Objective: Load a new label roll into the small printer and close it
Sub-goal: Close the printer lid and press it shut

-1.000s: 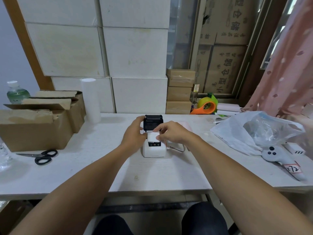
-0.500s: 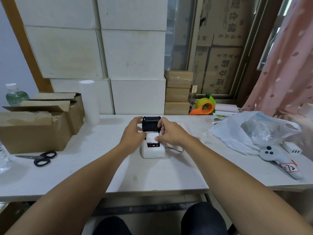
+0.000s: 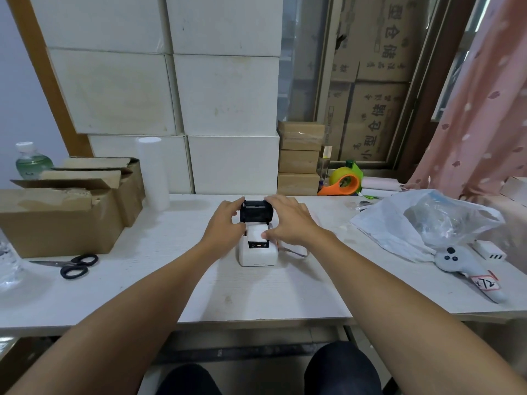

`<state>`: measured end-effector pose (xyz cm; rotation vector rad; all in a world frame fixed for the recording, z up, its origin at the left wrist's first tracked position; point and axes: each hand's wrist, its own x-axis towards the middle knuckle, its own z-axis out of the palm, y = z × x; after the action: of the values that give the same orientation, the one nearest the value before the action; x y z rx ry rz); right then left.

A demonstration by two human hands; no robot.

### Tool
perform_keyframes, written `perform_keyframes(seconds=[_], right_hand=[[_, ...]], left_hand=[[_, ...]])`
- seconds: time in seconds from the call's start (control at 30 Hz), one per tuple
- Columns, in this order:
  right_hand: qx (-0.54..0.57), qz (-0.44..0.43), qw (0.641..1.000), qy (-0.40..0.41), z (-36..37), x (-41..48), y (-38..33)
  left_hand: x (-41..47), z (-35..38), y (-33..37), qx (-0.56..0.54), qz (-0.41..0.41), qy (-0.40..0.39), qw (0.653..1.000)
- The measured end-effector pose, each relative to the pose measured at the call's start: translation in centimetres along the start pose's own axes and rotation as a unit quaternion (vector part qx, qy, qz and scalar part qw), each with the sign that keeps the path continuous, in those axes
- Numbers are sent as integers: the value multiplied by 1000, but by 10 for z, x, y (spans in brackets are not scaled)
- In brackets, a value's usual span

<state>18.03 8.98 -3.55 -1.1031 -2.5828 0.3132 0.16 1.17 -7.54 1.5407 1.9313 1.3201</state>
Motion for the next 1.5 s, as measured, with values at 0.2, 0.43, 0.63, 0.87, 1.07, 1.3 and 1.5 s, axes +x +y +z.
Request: perform_keyframes(seconds=[0.2,0.43,0.63,0.87,1.07,1.3,1.5], right_hand=[[59,10,998,8,1,-3,1],[58,8,998,-22,4,-3,5],[74,6,997,-7,5,-7,8],[221,142,963,53,23,0,3],[342,257,904,-2,29,0,15],[383,316,867,-34,31,3,16],[362,331,870,-48,26,5,11]], left_hand=[[-10,-1,-3,64,47,19,997],[-29,-9,-6,256,185,-7,949],[-24,-12,-1,240,167,-9,956],[-17,-20,10,308,165,-88,933],[-20,-18,3,285,161,-76,942],[-21,-15,-3,262,155,-59,951],[-18,-15,-6,265,152,-70,950]])
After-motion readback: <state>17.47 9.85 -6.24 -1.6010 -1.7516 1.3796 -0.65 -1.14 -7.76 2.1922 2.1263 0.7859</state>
